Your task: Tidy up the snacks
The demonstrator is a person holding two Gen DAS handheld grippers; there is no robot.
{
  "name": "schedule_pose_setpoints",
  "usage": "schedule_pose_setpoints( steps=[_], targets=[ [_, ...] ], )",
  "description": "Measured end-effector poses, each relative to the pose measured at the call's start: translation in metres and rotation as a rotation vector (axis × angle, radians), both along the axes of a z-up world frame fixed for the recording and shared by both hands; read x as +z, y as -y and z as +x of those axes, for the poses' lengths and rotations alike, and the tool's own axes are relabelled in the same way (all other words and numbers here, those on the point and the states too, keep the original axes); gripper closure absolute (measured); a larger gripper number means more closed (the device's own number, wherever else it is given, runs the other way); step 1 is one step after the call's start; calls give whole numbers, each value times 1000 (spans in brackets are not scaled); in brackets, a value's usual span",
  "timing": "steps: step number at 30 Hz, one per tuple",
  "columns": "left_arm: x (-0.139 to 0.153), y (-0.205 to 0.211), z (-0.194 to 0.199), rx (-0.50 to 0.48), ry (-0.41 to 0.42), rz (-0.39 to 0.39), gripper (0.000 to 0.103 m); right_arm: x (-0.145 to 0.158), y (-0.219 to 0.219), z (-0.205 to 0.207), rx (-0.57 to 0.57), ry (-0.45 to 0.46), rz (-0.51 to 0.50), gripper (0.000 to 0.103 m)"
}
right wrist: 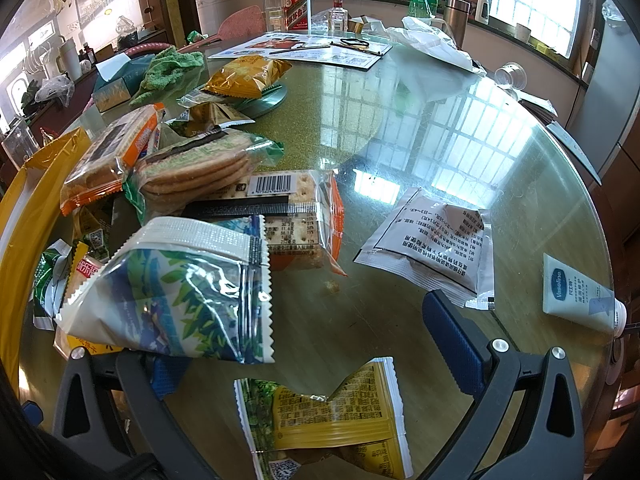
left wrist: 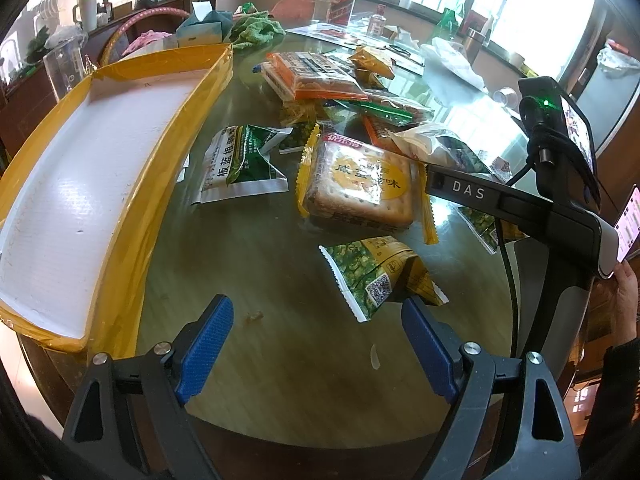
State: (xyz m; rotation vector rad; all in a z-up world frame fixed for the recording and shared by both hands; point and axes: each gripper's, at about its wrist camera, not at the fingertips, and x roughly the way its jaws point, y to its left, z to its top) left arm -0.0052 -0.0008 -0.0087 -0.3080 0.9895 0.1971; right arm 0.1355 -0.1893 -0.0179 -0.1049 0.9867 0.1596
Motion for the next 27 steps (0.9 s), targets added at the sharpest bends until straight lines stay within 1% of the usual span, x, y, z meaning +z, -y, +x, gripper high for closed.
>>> schedule_pose_setpoints(
  steps=[27],
  targets=[
    [-1, 2, -1, -4, 0, 2, 17, 0, 0, 0, 0, 0, 0, 0]
  ],
)
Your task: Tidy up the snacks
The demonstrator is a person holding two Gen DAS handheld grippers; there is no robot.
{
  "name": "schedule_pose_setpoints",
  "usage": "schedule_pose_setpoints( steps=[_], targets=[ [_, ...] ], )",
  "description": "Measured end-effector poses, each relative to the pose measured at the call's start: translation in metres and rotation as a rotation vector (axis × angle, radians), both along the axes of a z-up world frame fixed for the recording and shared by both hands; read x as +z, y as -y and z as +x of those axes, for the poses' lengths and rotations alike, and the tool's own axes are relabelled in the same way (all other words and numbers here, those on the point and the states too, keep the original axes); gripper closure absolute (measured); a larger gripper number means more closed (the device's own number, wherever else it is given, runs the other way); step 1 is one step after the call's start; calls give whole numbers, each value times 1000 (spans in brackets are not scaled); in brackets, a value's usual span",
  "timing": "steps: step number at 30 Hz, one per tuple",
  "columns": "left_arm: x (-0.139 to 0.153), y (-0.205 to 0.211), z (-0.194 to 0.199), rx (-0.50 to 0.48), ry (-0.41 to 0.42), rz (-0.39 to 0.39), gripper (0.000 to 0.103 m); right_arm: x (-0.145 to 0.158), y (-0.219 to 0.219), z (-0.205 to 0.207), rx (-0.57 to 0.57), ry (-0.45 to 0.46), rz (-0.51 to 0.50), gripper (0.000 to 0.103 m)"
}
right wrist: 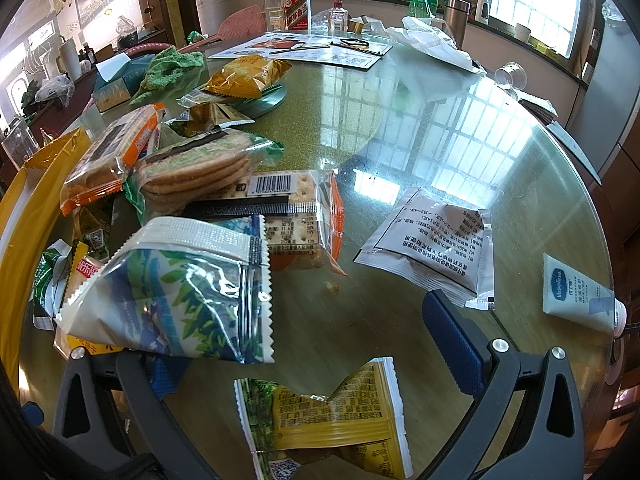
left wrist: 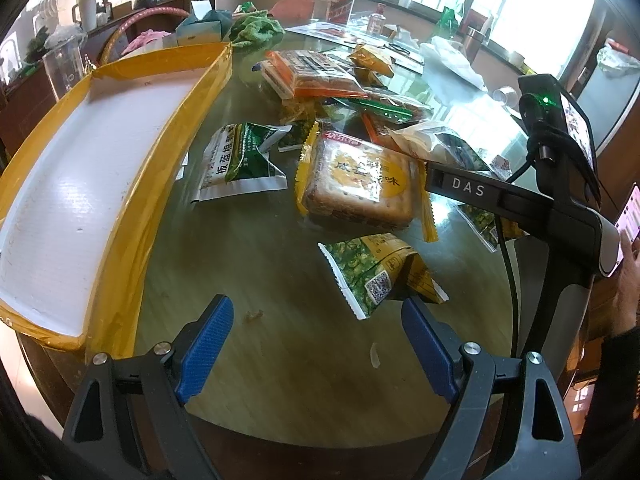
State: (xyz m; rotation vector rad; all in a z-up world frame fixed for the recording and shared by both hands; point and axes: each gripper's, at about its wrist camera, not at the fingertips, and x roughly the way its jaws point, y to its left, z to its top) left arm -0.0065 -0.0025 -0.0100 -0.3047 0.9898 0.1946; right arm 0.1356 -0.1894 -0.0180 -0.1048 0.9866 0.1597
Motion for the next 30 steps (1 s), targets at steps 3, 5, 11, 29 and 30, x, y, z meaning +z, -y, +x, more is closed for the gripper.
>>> schedule_pose_setpoints(
  steps=[3, 5, 11, 29, 30],
  targets=[
    [0, 0, 0, -2, -4, 0, 17, 0, 0, 0, 0, 0, 0, 0],
    [1, -1, 0, 3, -1, 0, 17, 0, 0, 0, 0, 0, 0, 0],
    [0, -3, -1, 6, -2, -4, 17, 0, 0, 0, 0, 0, 0, 0],
    [-3, -5, -3, 6, -7, -6, 17, 0, 0, 0, 0, 0, 0, 0],
    [-3, -5, -3, 5, -6, -6, 17, 0, 0, 0, 0, 0, 0, 0]
  ],
)
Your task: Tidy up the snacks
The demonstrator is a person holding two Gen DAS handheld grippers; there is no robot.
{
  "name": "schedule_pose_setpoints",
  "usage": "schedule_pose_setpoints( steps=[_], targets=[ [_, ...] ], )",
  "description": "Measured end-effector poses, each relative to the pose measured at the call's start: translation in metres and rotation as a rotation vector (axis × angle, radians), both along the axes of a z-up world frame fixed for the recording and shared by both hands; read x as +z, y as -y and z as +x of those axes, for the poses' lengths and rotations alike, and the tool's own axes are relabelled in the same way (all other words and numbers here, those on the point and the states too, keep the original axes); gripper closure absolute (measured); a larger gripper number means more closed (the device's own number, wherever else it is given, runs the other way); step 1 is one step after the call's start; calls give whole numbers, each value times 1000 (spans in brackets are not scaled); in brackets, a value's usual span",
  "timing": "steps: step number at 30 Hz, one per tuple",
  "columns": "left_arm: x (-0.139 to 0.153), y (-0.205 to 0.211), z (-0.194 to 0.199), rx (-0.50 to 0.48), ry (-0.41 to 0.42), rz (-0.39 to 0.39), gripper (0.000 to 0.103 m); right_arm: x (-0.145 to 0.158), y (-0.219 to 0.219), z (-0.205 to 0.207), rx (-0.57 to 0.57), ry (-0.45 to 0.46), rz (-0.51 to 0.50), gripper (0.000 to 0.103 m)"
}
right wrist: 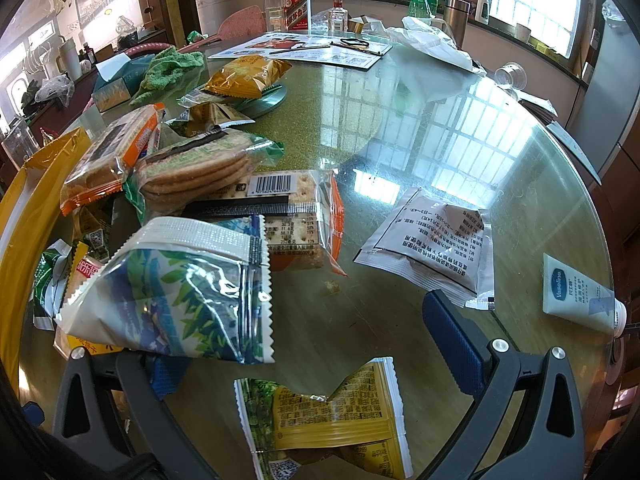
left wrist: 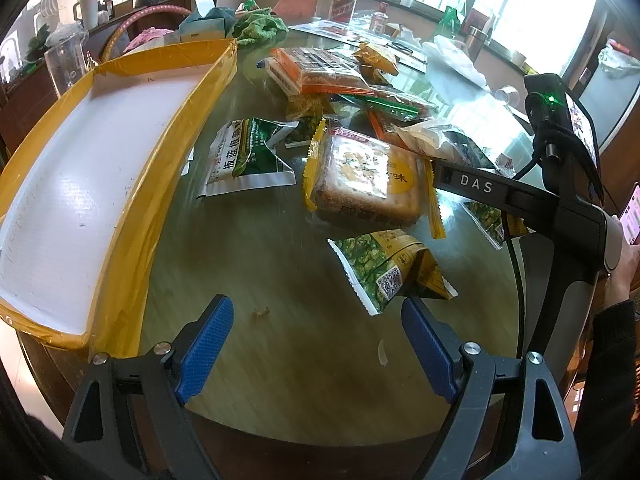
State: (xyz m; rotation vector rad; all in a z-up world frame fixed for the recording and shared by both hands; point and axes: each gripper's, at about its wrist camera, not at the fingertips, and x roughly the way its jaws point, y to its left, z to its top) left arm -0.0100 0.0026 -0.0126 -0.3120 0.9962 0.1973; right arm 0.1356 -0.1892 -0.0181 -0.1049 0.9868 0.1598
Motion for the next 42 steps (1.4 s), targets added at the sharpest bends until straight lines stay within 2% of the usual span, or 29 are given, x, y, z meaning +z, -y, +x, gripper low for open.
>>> schedule_pose_setpoints(
  steps=[42],
  targets=[
    [0, 4, -4, -9, -2, 7, 17, 0, 0, 0, 0, 0, 0, 0]
  ],
)
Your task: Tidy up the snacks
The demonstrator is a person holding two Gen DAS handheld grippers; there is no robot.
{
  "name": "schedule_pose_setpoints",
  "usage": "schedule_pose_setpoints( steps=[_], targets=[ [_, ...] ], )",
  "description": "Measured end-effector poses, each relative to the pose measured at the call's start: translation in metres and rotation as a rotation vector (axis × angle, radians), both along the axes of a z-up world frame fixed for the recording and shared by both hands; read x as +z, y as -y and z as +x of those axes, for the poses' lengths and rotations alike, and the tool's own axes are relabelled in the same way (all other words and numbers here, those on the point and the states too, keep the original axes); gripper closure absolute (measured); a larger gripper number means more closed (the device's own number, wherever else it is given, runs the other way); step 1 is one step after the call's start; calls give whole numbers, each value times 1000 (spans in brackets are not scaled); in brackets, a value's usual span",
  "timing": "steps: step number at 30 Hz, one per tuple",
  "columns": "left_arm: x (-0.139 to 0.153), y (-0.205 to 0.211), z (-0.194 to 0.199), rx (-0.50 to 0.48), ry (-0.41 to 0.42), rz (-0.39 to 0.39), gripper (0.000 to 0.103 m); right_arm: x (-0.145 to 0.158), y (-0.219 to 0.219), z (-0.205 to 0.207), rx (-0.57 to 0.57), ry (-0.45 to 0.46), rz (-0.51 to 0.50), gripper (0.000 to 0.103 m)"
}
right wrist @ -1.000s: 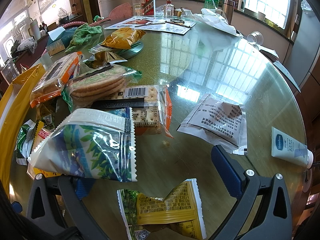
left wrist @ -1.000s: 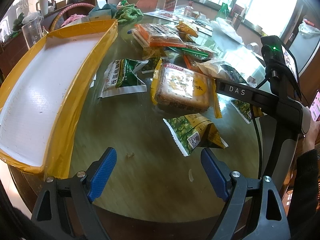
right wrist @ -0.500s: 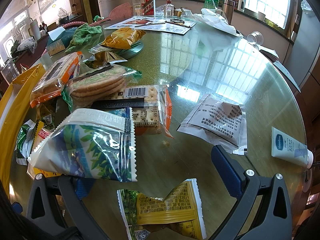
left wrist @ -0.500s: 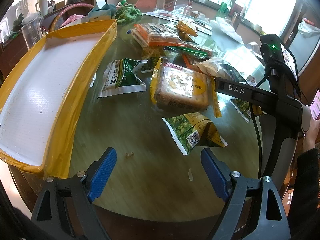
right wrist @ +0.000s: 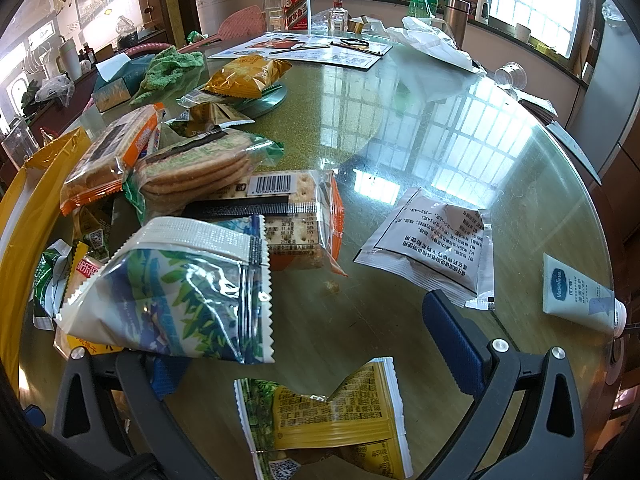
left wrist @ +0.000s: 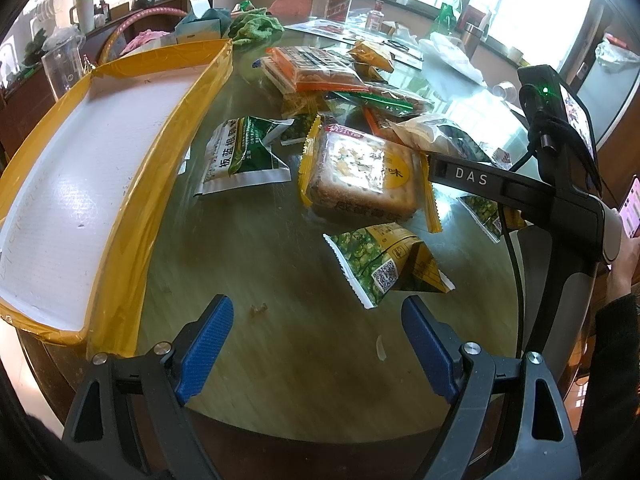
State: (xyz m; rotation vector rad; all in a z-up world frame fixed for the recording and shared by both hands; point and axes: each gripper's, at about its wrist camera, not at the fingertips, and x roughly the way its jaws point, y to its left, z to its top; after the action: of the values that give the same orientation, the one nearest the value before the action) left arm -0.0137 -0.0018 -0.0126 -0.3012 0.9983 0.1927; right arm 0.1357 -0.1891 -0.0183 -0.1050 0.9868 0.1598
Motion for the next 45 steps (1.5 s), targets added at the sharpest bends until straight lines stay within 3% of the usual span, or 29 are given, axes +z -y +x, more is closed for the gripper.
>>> schedule_pose_setpoints(
  steps=[45],
  targets=[
    [0, 5, 0, -6, -3, 5, 17, 0, 0, 0, 0, 0, 0, 0]
  ],
)
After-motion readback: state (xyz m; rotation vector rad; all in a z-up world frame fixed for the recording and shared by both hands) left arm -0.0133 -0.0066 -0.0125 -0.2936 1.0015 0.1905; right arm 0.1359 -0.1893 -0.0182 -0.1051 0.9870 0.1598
